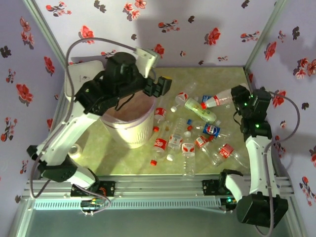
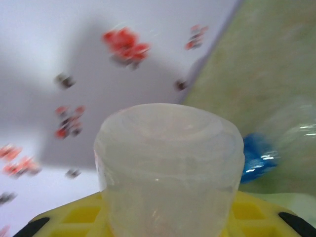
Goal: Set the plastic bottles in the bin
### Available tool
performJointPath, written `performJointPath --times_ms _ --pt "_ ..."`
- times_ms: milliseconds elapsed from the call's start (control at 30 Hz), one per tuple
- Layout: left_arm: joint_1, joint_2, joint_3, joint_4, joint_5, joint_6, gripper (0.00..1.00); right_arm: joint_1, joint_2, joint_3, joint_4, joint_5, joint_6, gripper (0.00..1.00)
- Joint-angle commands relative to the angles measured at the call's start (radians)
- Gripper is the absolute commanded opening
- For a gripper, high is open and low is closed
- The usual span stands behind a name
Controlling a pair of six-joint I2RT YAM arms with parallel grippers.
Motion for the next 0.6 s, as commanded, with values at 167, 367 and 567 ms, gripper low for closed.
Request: performJointPath --times_ms 167,367,567 --pt "-0.021 0.180 0.178 -0.088 0.290 0.025 0.95 0.230 0.083 0.189 0.218 -0.331 -0.095 0.32" --pt "-0.020 0.256 0.206 -0.083 0.380 -0.002 0.96 0.400 0.143 0.282 0.195 -0.342 -0.197 0.33" --pt "-0.020 0.265 0.181 -0.060 0.417 -0.025 0.90 0.453 0.161 0.292 0.219 -0.317 -0.207 0.33"
